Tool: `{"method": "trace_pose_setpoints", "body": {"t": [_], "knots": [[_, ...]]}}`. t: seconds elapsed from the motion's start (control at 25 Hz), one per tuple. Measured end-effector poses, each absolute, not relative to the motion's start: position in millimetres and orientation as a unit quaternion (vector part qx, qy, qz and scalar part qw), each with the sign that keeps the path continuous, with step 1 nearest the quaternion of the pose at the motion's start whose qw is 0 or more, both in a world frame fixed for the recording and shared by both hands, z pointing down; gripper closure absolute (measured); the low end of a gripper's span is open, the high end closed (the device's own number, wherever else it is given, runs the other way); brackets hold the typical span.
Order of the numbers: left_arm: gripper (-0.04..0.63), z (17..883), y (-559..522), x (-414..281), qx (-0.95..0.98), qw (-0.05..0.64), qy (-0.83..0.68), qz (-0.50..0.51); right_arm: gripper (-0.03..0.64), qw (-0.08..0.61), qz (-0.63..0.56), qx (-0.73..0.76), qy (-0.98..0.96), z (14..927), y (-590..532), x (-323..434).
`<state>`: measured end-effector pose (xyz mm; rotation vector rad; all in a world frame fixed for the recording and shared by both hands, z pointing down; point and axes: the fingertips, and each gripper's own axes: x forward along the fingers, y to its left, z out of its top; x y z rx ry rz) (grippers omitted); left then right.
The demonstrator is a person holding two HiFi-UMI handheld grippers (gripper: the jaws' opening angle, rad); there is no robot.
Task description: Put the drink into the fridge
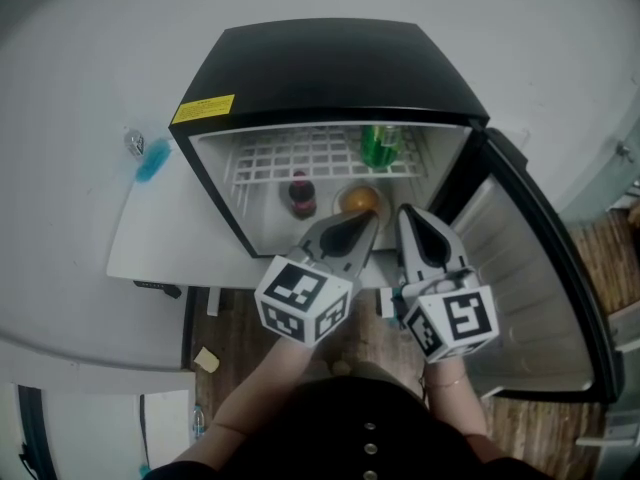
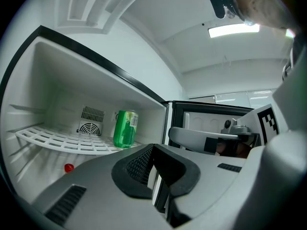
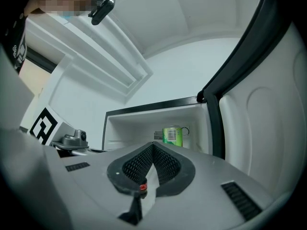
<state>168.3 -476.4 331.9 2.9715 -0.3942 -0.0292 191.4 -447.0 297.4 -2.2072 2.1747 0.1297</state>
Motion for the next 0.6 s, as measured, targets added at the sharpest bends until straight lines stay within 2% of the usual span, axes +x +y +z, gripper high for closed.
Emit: {"method": "trace_pose_setpoints", "body": {"t": [0.6], "knots": [[0.589, 332.7, -478.8, 169.5, 0.988, 0.068, -0.14, -0.007, 0.611, 0.021, 0.038, -0.705, 0.708, 299.2, -451.0, 192.8]]}}
